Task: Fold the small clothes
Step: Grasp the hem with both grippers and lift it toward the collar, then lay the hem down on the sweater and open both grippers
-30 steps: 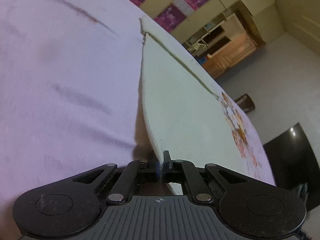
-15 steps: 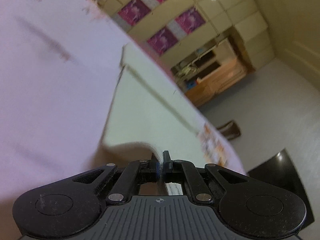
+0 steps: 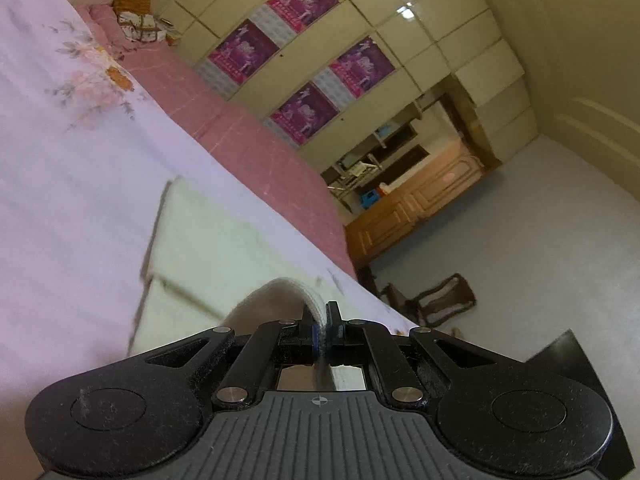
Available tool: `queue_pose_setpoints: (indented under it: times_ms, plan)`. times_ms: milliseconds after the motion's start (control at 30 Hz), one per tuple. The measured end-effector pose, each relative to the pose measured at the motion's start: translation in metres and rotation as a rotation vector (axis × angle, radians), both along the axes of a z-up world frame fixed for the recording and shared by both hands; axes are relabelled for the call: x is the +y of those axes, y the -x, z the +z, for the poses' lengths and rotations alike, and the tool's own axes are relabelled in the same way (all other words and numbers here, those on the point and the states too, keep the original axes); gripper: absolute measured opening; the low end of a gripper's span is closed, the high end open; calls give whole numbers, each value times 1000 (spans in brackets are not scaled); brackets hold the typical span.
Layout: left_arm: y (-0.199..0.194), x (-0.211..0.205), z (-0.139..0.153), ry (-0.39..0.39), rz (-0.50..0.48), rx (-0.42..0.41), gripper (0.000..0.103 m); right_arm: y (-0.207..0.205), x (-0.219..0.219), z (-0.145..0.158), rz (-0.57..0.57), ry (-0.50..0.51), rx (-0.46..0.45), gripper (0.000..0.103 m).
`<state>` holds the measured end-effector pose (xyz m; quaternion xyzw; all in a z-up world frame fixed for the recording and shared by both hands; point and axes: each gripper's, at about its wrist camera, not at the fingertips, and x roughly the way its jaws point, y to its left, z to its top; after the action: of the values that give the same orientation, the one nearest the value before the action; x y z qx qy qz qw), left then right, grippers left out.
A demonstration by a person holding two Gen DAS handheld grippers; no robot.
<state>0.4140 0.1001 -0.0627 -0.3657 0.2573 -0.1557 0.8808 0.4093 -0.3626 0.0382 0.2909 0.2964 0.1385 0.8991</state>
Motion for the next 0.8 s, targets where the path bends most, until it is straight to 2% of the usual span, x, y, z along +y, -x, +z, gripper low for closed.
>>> queue_pose_setpoints:
  times_ms: [200, 433, 567, 633, 667, 700, 733, 767, 800]
  plan:
    - [-85, 14, -25, 13, 76, 74, 3, -93, 1, -28, 15, -14, 53, 5]
    - [-144, 5, -66, -30, 96, 164, 3, -172, 2, -75, 35, -53, 130, 5]
    - [-163, 5, -79, -27, 114, 151, 4, -199, 3, -96, 39, -72, 162, 6]
    - [-169, 7, -82, 5, 136, 136, 4, -207, 3, -102, 43, -79, 143, 17]
    - [-174, 8, -84, 14, 141, 135, 13, -210, 2, -103, 34, -84, 127, 22]
    - [-177, 9, -85, 11, 144, 132, 27, -211, 1, -103, 28, -92, 111, 30]
    - [-178, 8, -83, -9, 152, 118, 59, -212, 0, -103, 25, -102, 96, 36]
    - [-176, 6, -80, -37, 165, 98, 70, -212, 0, -102, 22, -108, 77, 38]
    - [-176, 3, -77, -71, 159, 73, 70, -211, -2, -100, 17, -105, 61, 43]
